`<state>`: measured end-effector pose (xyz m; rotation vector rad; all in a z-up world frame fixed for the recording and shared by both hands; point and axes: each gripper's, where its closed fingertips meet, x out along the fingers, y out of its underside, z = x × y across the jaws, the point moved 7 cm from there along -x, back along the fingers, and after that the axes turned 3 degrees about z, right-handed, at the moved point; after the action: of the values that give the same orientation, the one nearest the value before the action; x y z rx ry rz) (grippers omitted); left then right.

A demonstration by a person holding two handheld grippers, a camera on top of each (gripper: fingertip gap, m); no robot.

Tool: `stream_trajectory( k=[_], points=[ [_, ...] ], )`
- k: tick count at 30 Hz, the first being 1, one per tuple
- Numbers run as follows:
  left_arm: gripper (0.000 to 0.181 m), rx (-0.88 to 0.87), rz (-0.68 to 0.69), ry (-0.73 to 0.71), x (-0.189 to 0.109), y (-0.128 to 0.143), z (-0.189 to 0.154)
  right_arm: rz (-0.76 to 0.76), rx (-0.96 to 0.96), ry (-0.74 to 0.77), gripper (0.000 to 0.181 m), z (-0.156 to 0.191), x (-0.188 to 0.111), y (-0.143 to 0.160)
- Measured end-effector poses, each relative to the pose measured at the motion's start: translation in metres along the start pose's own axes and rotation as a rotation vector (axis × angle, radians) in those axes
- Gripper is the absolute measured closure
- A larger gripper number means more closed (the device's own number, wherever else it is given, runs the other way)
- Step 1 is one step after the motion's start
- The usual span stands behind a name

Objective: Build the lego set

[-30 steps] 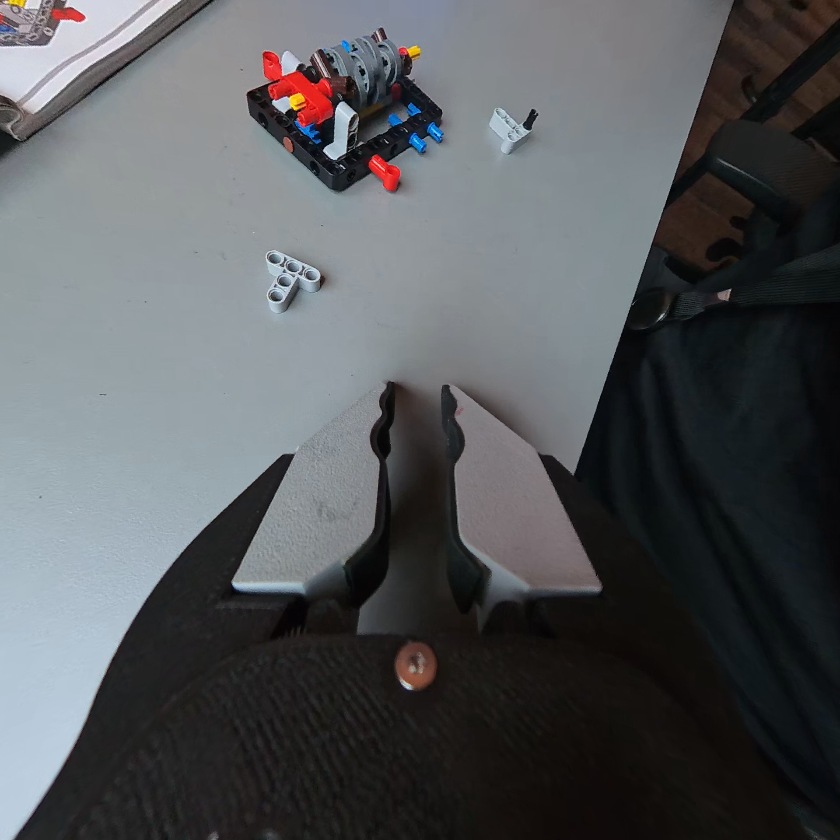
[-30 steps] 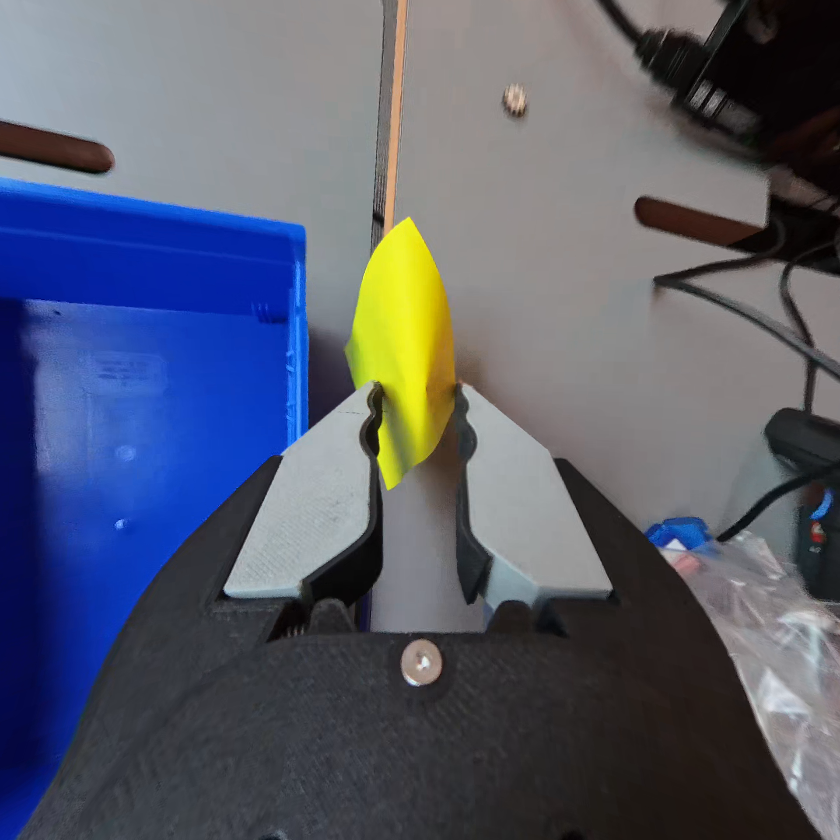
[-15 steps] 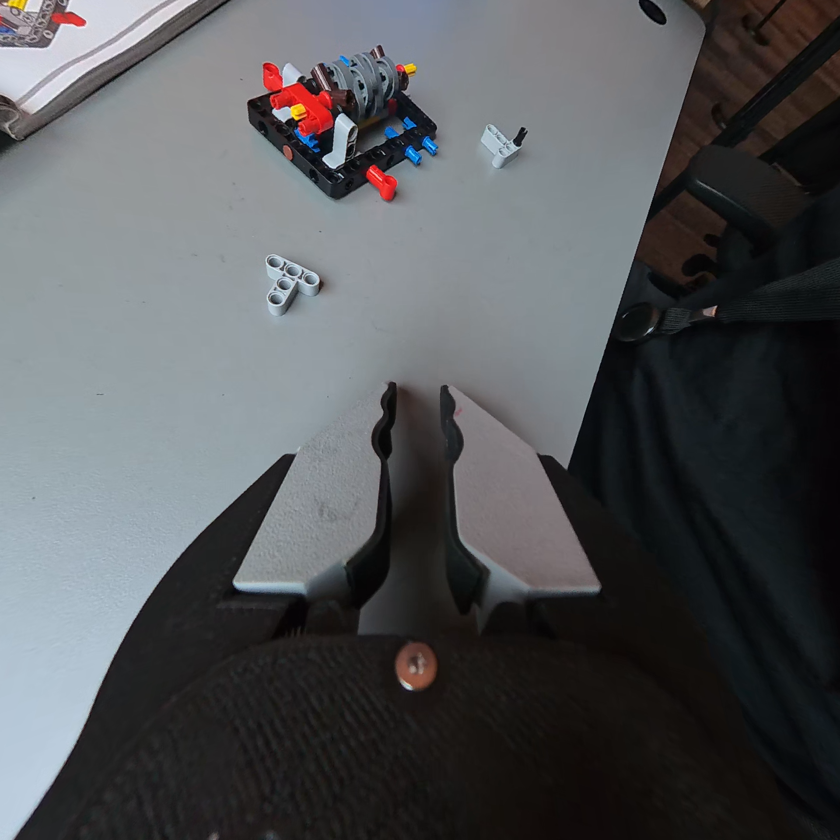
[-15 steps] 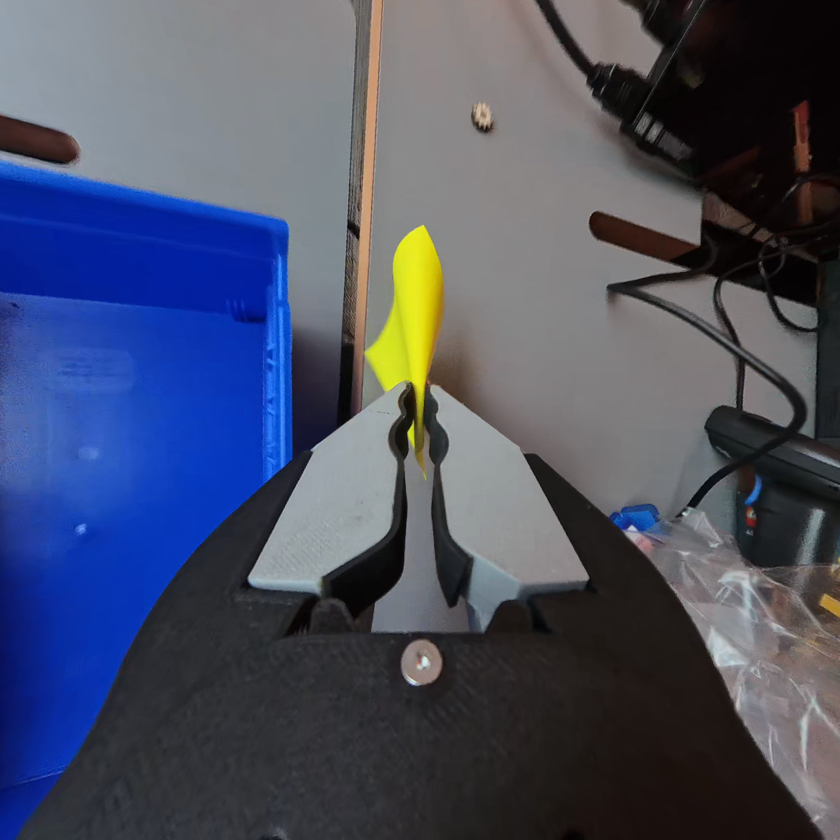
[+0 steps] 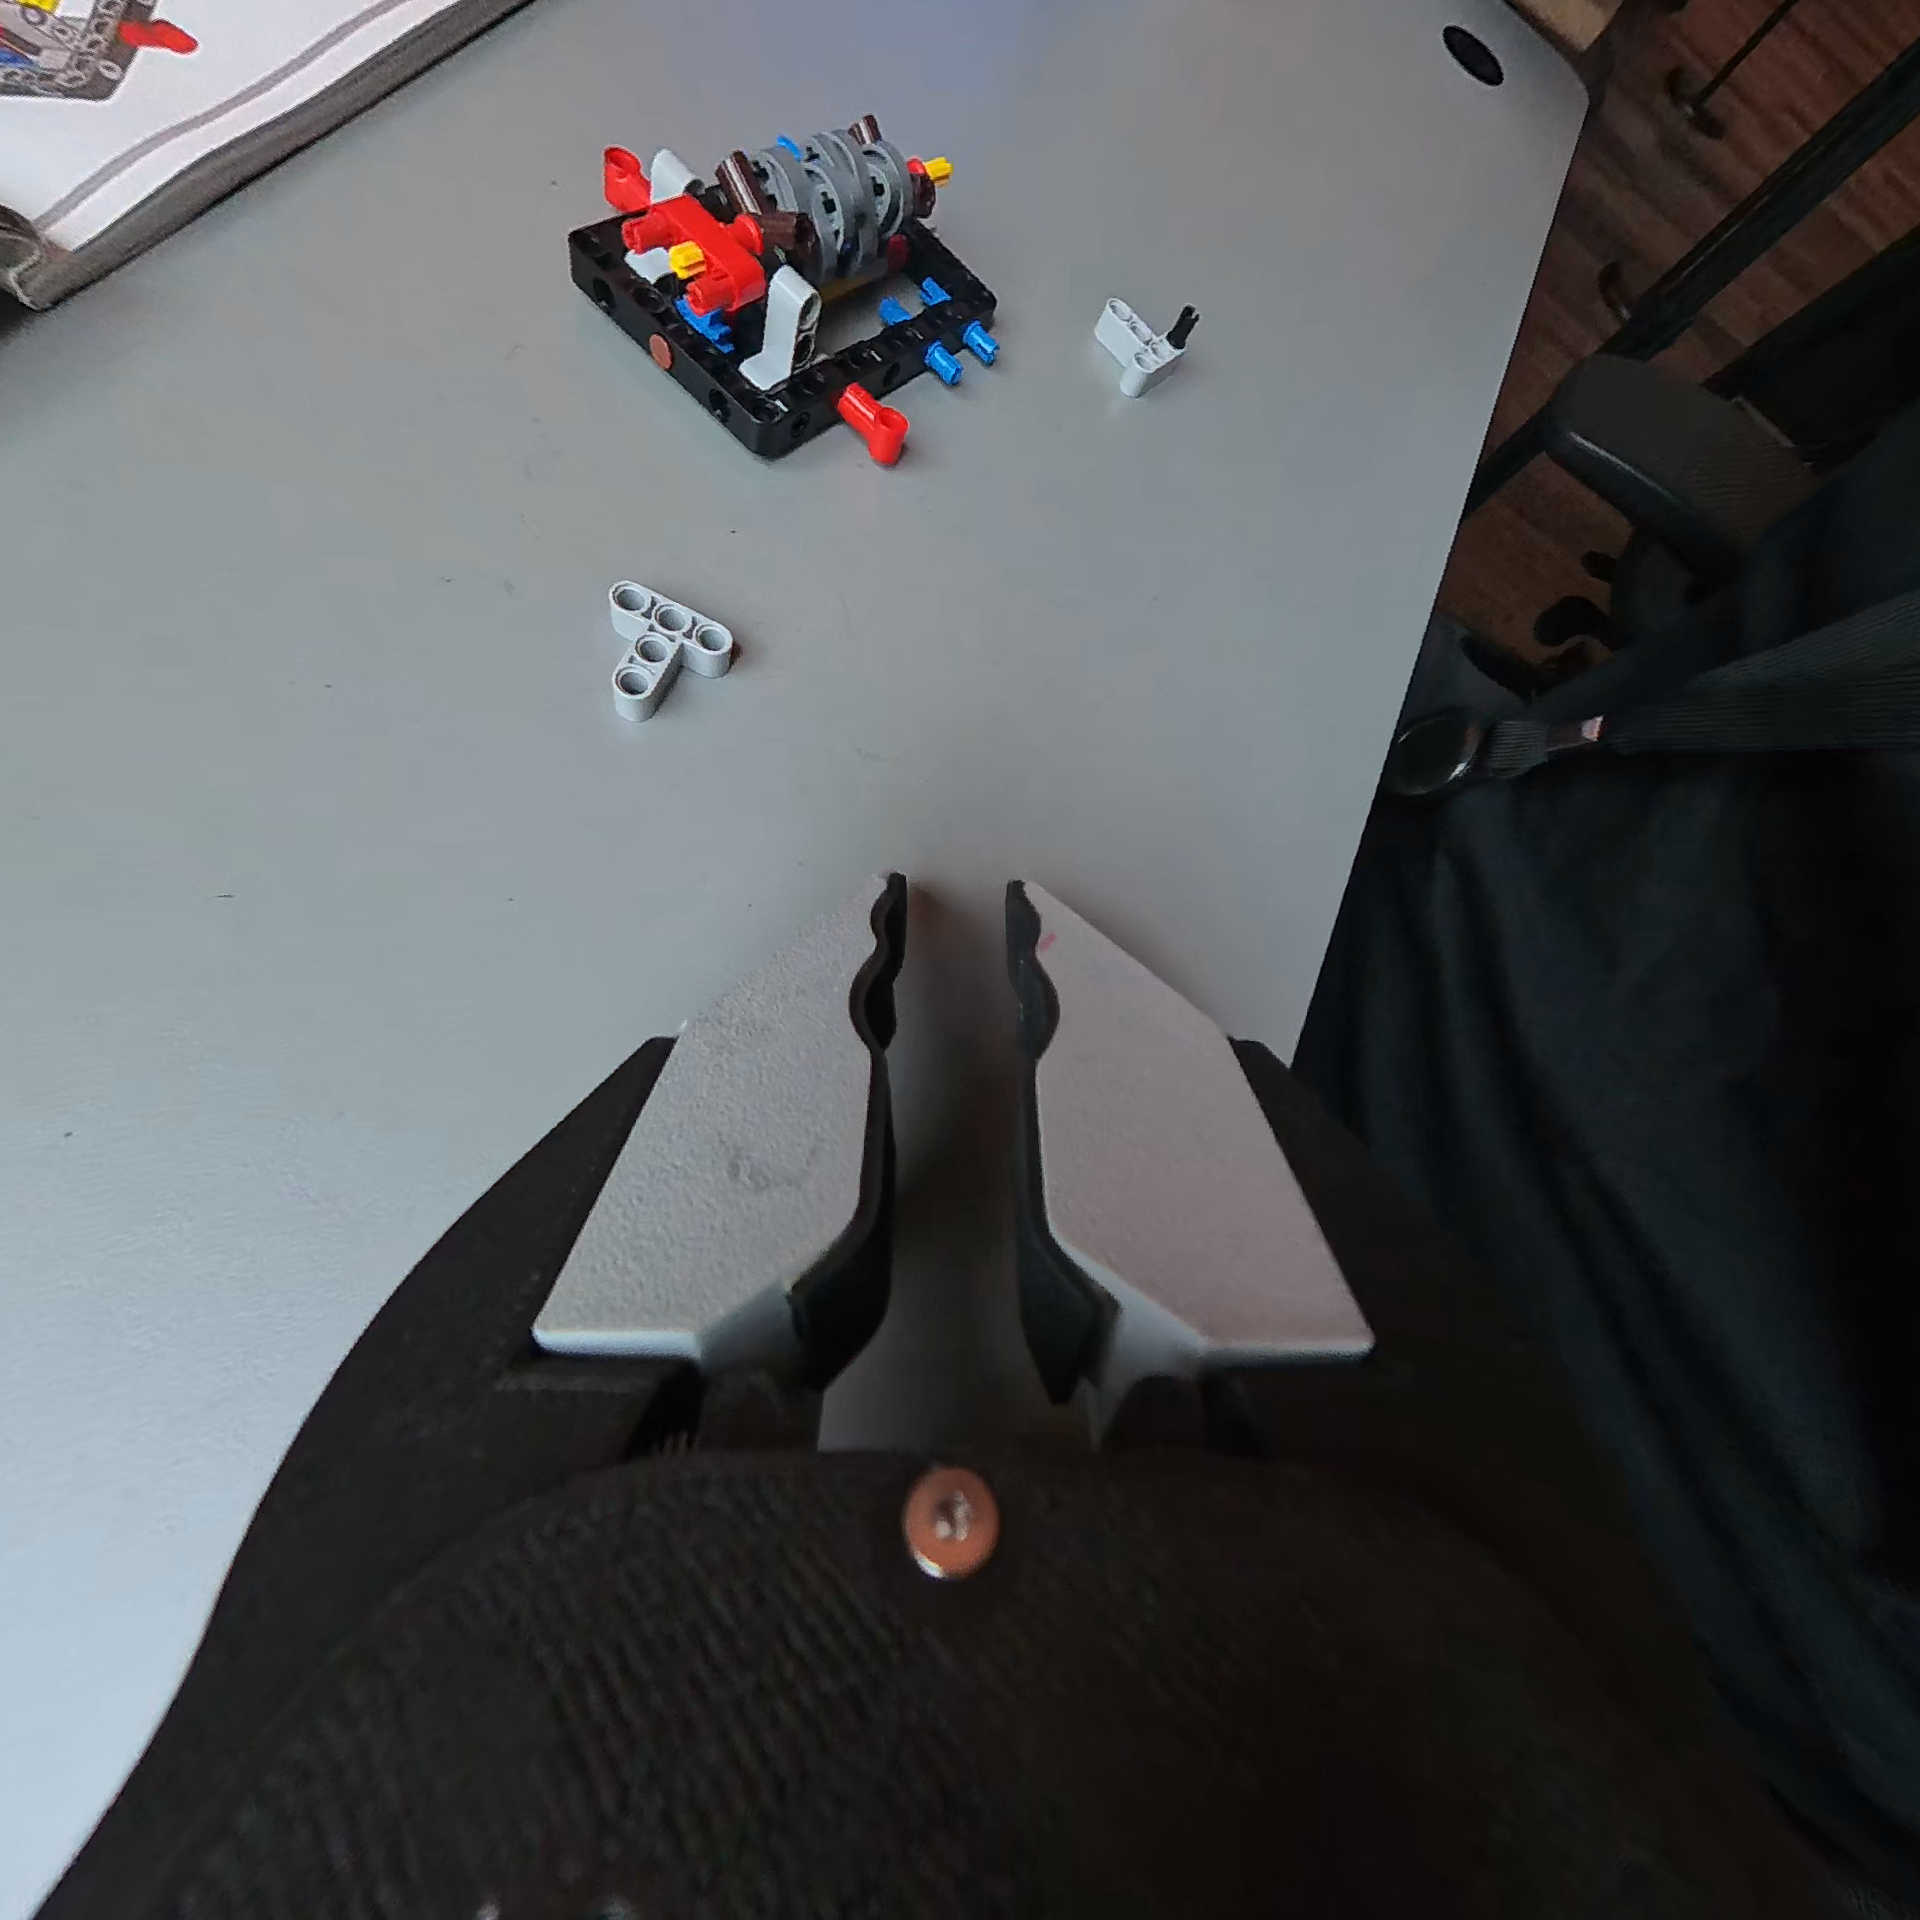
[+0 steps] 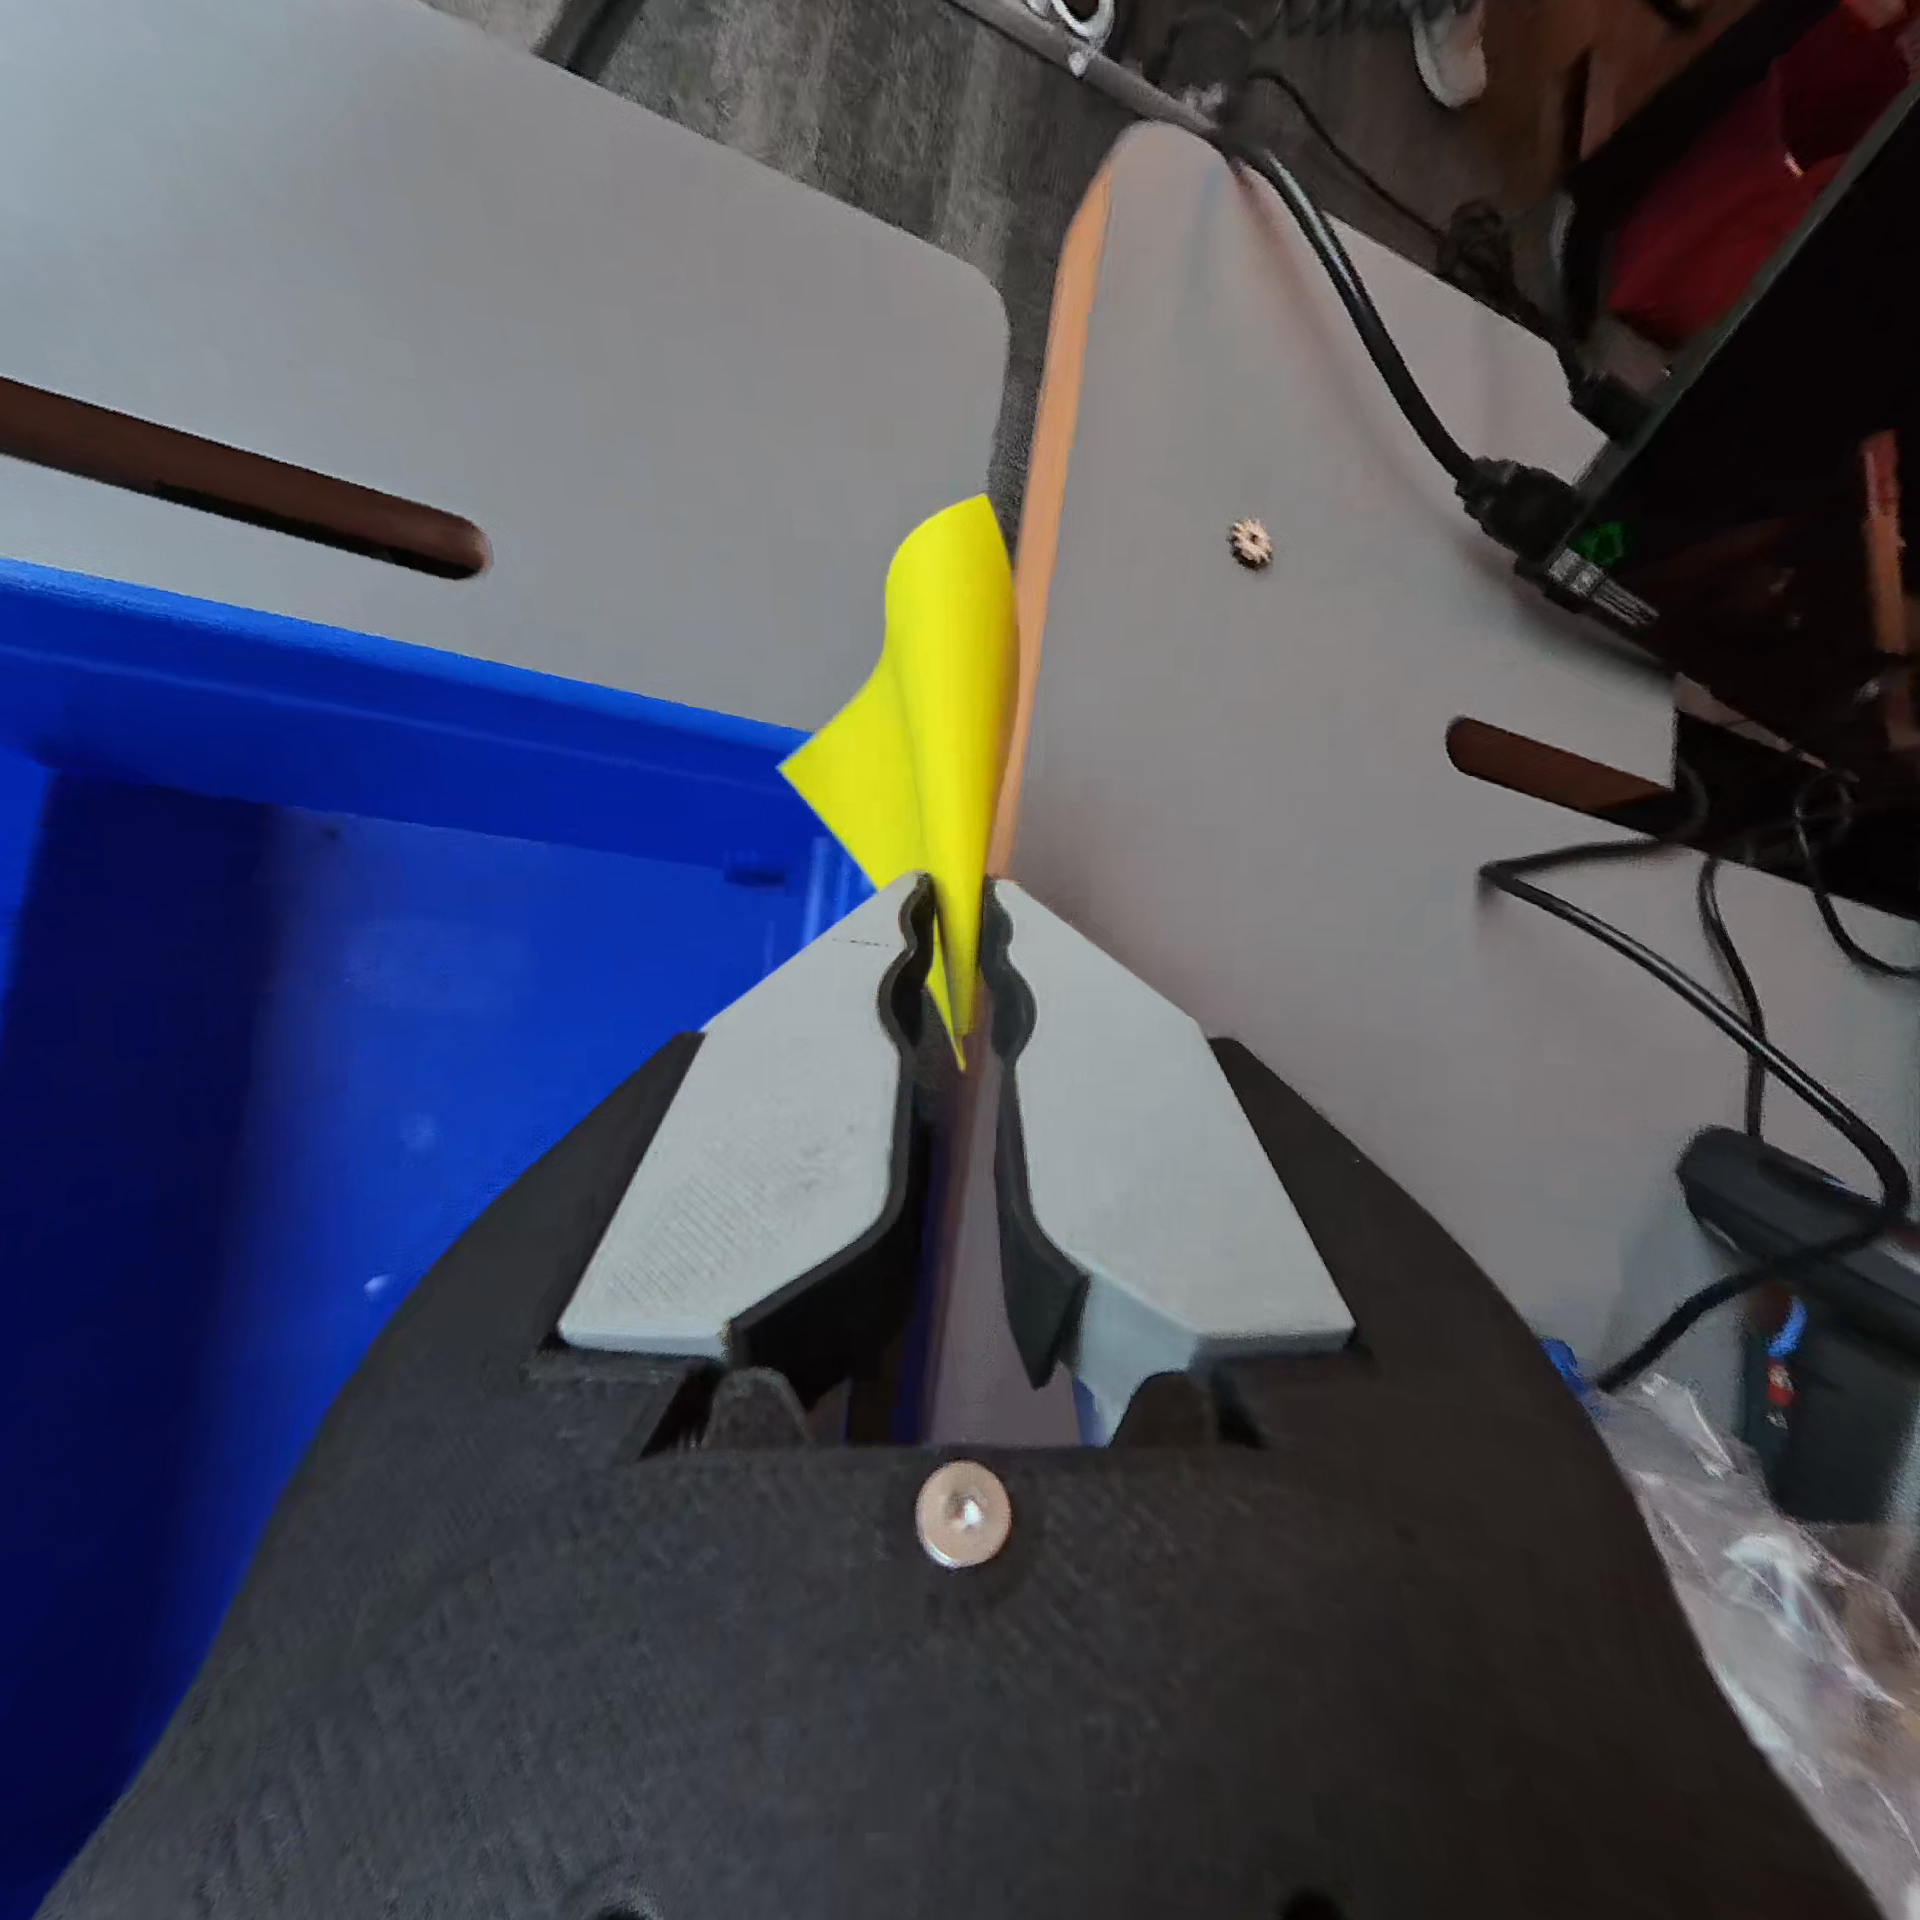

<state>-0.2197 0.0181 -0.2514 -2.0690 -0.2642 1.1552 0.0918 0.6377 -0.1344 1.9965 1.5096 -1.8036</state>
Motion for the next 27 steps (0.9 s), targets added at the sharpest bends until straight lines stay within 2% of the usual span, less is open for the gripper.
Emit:
stream_trajectory(
  k=[4,8,11,14,16,21,27],
  points=[
    [0.165,-0.015,-0.013,0.016,-0.001,0.000,0.001,0.038,0.111,0.047,0.178,-0.028,0.005,0.011],
    [0.165,-0.033,-0.017,0.036,-0.002,-0.001,0.002,0.145,0.256,-0.012,0.154,-0.045,0.028,0.035],
    [0.165,-0.039,-0.016,0.040,-0.002,-0.001,0.002,0.181,0.241,0.035,0.153,-0.048,0.043,0.050],
    [0.165,-0.040,-0.015,0.039,-0.001,-0.001,0.002,0.169,0.207,0.100,0.148,-0.052,0.045,0.053],
    [0.165,-0.042,-0.014,0.040,-0.001,-0.001,0.003,0.167,0.180,0.147,0.140,-0.055,0.042,0.051],
    [0.165,-0.040,-0.018,0.039,-0.002,-0.001,0.002,0.079,0.144,0.164,0.141,-0.050,0.024,0.036],
    [0.165,-0.022,-0.021,0.040,-0.002,-0.001,0.000,-0.042,0.050,0.128,0.141,-0.017,-0.015,0.020]
  ],
)
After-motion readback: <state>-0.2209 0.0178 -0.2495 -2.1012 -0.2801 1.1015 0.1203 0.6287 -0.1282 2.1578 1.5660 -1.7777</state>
